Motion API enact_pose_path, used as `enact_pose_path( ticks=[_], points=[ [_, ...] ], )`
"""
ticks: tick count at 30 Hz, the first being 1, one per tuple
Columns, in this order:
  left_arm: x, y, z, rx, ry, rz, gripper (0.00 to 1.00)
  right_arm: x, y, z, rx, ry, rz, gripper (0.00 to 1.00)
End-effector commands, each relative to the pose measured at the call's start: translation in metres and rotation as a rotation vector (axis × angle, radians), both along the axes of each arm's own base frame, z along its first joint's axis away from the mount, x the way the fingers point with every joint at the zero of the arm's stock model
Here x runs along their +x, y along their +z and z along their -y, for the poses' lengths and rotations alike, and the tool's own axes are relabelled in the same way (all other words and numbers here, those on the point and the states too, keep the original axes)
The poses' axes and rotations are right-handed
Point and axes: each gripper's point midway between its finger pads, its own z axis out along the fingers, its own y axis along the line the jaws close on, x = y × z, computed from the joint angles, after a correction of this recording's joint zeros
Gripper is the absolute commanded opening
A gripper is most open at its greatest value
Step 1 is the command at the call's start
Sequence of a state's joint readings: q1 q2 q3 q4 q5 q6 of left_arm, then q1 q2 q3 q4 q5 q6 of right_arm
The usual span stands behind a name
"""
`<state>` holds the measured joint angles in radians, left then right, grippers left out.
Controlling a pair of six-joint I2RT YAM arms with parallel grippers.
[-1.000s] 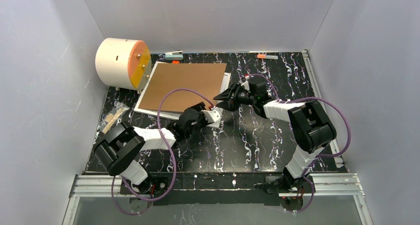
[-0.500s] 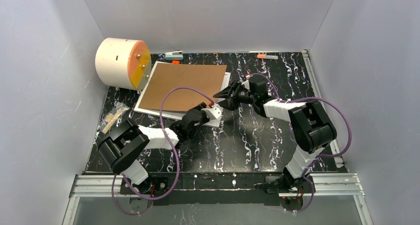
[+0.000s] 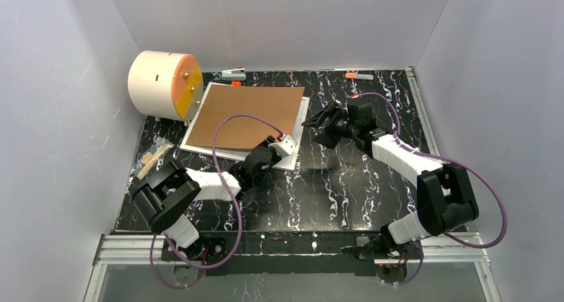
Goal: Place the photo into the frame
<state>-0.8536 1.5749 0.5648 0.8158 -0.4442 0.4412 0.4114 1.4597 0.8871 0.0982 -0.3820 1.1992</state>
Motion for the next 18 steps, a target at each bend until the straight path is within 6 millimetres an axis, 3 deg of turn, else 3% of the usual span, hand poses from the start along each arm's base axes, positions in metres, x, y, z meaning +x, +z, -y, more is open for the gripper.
enact_pose_path(
  ticks=[1,6,12,18],
  points=[
    [0.006,0.005,-0.021,-0.13,0.173,-0.02,0.17,-0.004,-0.044,0.027,-0.251,-0.027,-0.095,0.8],
    [0.005,0.004,-0.021,-0.155,0.188,-0.03,0.17,0.004,-0.073,0.013,-0.318,0.102,-0.188,0.79],
    [0.006,0.004,-0.022,-0.172,0.206,-0.034,0.17,0.03,-0.088,-0.023,-0.351,0.196,-0.181,0.78],
    [0.004,0.004,-0.025,-0.173,0.213,-0.033,0.17,0.028,-0.115,-0.031,-0.442,0.225,-0.247,0.72]
  ],
)
